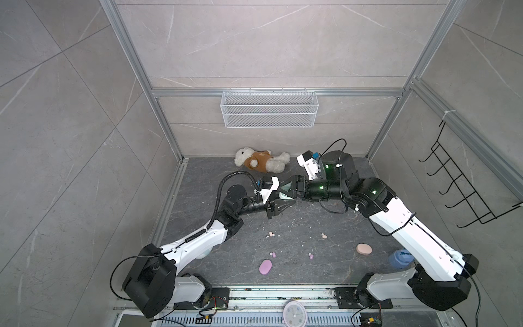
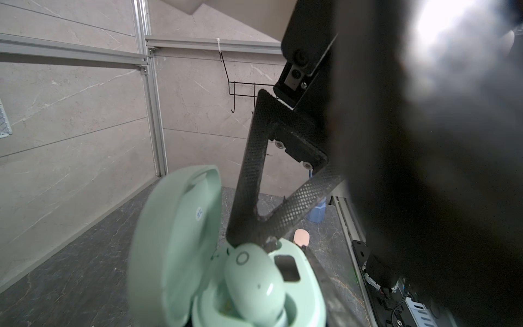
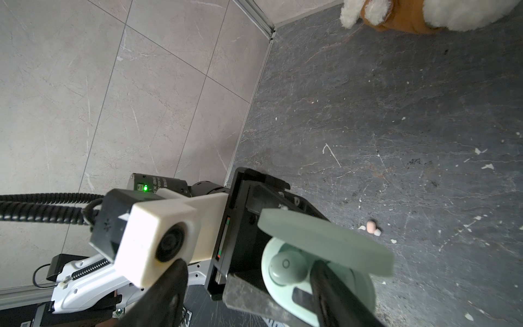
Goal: Insert the wireless bluetooth earbuds into the charging case
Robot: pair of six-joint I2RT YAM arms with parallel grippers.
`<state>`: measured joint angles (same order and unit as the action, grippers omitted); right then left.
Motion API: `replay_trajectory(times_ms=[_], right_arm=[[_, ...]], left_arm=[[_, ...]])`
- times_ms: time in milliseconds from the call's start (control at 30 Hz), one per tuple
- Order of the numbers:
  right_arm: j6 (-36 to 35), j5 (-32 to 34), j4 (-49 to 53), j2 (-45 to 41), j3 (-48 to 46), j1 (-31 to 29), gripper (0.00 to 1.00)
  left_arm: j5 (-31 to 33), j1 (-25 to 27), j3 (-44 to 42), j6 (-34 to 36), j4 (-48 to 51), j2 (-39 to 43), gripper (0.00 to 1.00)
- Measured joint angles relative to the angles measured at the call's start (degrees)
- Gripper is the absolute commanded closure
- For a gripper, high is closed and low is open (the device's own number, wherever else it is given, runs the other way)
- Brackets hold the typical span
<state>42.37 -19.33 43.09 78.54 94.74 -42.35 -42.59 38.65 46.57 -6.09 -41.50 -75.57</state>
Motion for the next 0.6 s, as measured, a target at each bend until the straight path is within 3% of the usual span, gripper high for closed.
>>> replay_trajectory(times_ms=[600], right_arm=[[0.76, -0.63, -0.02, -0.33, 0.59, 0.07, 0.29]], left_arm=[[-0.02, 0.70, 0.00, -0.55, -0.59, 0.24, 0.79]])
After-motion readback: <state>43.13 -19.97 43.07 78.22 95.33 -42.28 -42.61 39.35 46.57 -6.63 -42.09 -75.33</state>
